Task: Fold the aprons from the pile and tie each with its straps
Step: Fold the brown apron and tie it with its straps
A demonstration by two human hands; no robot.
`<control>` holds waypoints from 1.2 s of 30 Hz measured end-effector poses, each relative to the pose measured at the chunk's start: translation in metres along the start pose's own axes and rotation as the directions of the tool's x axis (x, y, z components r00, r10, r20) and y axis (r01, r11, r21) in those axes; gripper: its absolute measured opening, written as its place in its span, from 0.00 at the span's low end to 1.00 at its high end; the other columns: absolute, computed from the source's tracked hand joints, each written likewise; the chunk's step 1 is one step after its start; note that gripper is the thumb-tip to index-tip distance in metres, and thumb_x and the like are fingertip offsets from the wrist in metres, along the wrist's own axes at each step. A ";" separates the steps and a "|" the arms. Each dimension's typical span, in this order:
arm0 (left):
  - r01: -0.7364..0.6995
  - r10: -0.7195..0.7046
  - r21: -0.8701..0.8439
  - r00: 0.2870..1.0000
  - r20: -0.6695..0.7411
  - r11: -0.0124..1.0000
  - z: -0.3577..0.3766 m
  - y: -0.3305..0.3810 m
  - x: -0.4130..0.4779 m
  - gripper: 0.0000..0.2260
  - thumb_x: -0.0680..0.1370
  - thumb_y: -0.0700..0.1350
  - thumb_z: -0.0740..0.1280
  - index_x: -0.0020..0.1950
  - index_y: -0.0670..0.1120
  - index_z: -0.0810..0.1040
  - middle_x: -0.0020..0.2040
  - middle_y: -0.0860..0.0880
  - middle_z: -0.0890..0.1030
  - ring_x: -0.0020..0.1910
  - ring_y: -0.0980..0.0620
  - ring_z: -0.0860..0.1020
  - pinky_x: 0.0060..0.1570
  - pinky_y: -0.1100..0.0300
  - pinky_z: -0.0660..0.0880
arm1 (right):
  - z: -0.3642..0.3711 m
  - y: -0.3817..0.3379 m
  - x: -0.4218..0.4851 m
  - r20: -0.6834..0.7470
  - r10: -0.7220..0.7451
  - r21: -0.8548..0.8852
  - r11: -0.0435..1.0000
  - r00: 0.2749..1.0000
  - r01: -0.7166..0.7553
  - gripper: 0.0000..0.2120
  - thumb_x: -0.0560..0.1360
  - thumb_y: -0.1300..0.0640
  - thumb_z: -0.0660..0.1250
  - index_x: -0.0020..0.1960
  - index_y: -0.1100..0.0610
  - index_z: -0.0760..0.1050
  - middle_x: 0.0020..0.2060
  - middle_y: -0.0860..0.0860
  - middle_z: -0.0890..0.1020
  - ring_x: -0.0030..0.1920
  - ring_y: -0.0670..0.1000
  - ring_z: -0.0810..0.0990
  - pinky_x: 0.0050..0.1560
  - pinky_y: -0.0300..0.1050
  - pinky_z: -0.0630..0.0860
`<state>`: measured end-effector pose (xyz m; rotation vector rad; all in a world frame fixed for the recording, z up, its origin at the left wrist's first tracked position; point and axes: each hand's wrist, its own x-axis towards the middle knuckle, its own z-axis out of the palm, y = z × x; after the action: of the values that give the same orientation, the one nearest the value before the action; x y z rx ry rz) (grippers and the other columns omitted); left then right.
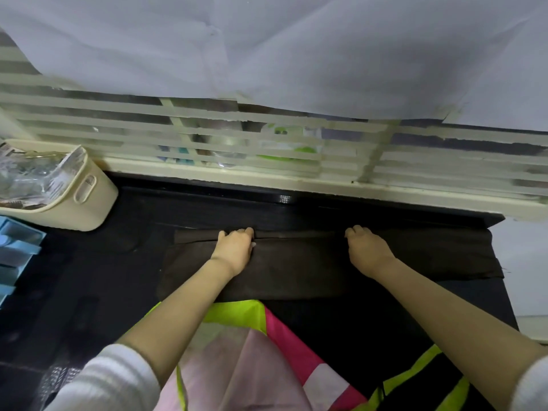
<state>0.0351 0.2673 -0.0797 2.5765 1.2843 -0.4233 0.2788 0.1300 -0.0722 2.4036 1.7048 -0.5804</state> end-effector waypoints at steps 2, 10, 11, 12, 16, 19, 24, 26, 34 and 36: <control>-0.004 0.005 -0.029 0.999 0.038 1.000 -0.004 0.000 0.005 0.11 0.83 0.45 0.54 0.61 0.42 0.69 0.60 0.42 0.76 0.60 0.43 0.74 0.58 0.53 0.66 | 0.003 -0.001 0.002 -0.024 -0.009 -0.001 1.000 1.000 0.009 0.19 0.77 0.60 0.61 0.68 0.59 0.66 0.62 0.55 0.71 0.60 0.54 0.72 0.57 0.44 0.73; -0.041 0.043 -0.031 0.998 0.055 0.999 -0.008 0.003 0.012 0.13 0.83 0.44 0.54 0.65 0.41 0.67 0.66 0.42 0.66 0.53 0.39 0.76 0.46 0.51 0.70 | 0.003 -0.008 0.011 -0.060 -0.098 0.043 0.994 0.993 0.101 0.15 0.81 0.52 0.56 0.64 0.58 0.71 0.60 0.52 0.73 0.57 0.50 0.74 0.56 0.43 0.73; -0.039 0.041 -0.039 0.998 0.049 0.999 -0.008 0.003 0.011 0.12 0.83 0.44 0.53 0.65 0.42 0.67 0.65 0.42 0.67 0.54 0.40 0.76 0.49 0.51 0.70 | 0.003 -0.007 0.013 -0.066 -0.092 0.044 0.995 0.994 0.095 0.15 0.81 0.52 0.56 0.63 0.58 0.71 0.58 0.52 0.74 0.56 0.50 0.74 0.54 0.43 0.74; -0.036 0.038 -0.042 0.998 0.041 0.998 -0.008 0.003 0.011 0.12 0.83 0.44 0.53 0.65 0.42 0.67 0.64 0.43 0.68 0.55 0.41 0.75 0.54 0.50 0.69 | 0.002 -0.007 0.014 -0.069 -0.083 0.041 0.995 0.994 0.086 0.14 0.81 0.53 0.56 0.62 0.57 0.72 0.57 0.52 0.75 0.54 0.50 0.75 0.53 0.43 0.74; -0.021 0.021 -0.014 1.000 0.008 1.000 -0.007 0.003 0.014 0.11 0.83 0.44 0.53 0.63 0.44 0.67 0.63 0.45 0.71 0.60 0.45 0.73 0.63 0.48 0.62 | -0.005 -0.010 0.022 -0.037 -0.058 -0.012 0.998 0.998 0.058 0.13 0.81 0.53 0.56 0.62 0.57 0.72 0.55 0.52 0.76 0.52 0.51 0.77 0.51 0.44 0.75; 0.006 -0.006 0.029 1.000 0.005 1.000 -0.007 0.005 0.016 0.11 0.81 0.41 0.56 0.64 0.45 0.66 0.63 0.45 0.71 0.62 0.45 0.70 0.64 0.47 0.61 | -0.007 -0.014 0.027 -0.004 -0.019 -0.046 0.999 1.000 0.019 0.12 0.80 0.55 0.58 0.62 0.57 0.70 0.56 0.53 0.76 0.53 0.52 0.76 0.48 0.44 0.73; 0.029 -0.016 0.140 0.996 -0.092 0.990 -0.004 0.011 0.004 0.20 0.75 0.33 0.60 0.66 0.44 0.64 0.62 0.45 0.71 0.61 0.44 0.70 0.59 0.53 0.66 | -0.005 -0.031 0.017 -0.122 -0.098 -0.202 0.977 0.988 0.072 0.22 0.73 0.66 0.64 0.65 0.58 0.66 0.61 0.55 0.70 0.60 0.54 0.70 0.58 0.45 0.69; 0.029 -0.028 0.028 0.999 -0.038 0.999 -0.002 0.013 -0.009 0.16 0.77 0.37 0.59 0.65 0.44 0.65 0.59 0.45 0.75 0.57 0.44 0.75 0.51 0.53 0.70 | -0.002 -0.042 0.006 -0.106 -0.238 -0.148 0.964 0.965 0.222 0.20 0.72 0.68 0.62 0.62 0.57 0.67 0.59 0.54 0.70 0.59 0.55 0.71 0.55 0.45 0.70; -0.063 0.069 -0.057 0.991 0.116 0.996 0.018 0.018 -0.093 0.17 0.78 0.60 0.59 0.57 0.48 0.68 0.52 0.45 0.81 0.54 0.43 0.79 0.47 0.55 0.72 | 0.043 -0.077 -0.042 0.209 -0.370 -0.111 0.911 0.905 0.398 0.31 0.79 0.44 0.57 0.76 0.53 0.52 0.76 0.51 0.52 0.76 0.56 0.49 0.74 0.56 0.53; -0.115 0.131 -0.081 0.962 0.241 0.990 0.028 0.016 -0.109 0.22 0.75 0.61 0.63 0.63 0.50 0.66 0.56 0.46 0.80 0.57 0.44 0.77 0.49 0.55 0.72 | 0.042 -0.079 -0.040 0.196 -0.353 -0.137 0.914 0.915 0.382 0.29 0.80 0.47 0.58 0.77 0.52 0.51 0.77 0.51 0.51 0.76 0.56 0.49 0.74 0.55 0.55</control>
<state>-0.0185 0.1683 -0.0660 2.4397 1.0300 -0.6403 0.1842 0.1086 -0.0871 1.8684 2.0522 -0.6295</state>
